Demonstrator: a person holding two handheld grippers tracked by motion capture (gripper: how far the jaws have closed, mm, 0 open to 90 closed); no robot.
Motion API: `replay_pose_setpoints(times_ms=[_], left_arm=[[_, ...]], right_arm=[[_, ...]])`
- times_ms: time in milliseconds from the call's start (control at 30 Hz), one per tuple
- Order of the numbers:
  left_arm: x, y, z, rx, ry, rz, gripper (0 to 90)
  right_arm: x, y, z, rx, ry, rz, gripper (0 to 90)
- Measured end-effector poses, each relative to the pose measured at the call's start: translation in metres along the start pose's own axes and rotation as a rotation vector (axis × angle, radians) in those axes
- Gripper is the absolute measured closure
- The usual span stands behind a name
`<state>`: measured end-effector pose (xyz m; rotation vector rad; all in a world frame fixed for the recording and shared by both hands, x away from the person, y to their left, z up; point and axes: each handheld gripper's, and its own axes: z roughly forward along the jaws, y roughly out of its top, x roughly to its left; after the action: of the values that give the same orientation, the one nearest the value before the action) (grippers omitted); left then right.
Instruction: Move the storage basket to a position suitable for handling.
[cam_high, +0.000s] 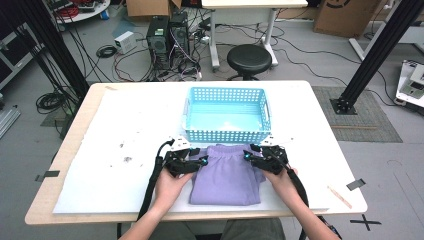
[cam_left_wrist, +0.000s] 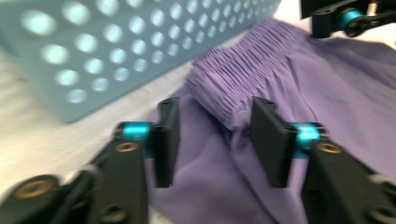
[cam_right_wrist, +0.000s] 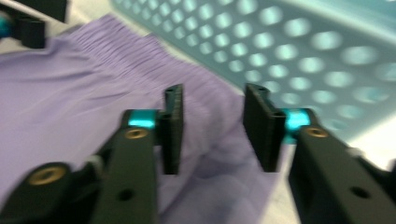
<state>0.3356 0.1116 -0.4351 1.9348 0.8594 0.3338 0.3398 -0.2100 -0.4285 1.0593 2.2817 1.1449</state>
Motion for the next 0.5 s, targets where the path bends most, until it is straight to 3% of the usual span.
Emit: replay_pose_setpoints(times_ms=[67,200,300,400,500], left_arm=[[0.002,0.000,-0.007,-0.013,0.016,-0.005,44.6],[0.009,-0.004,-0.022,-0.027,0.045,-0.011,42.3],[0.017,-0.008,-0.034,-0.037,0.083,0.006,40.5],[0.027,-0.010,-0.045,-0.077,0.116,0.003,38.4],[0.034,-0.011,-0.054,-0.096,0.142,0.036,37.2]], right_arm=[[-0.005,-0.002,-0.007,-0.022,-0.026,0.022,50.8],[-0.012,-0.009,-0.019,-0.030,-0.065,0.039,43.5],[-0.015,-0.016,-0.027,-0.049,-0.100,0.023,41.9],[-0.020,-0.023,-0.034,-0.067,-0.132,0.029,41.1],[-0.027,-0.026,-0.038,-0.071,-0.148,0.047,39.1]])
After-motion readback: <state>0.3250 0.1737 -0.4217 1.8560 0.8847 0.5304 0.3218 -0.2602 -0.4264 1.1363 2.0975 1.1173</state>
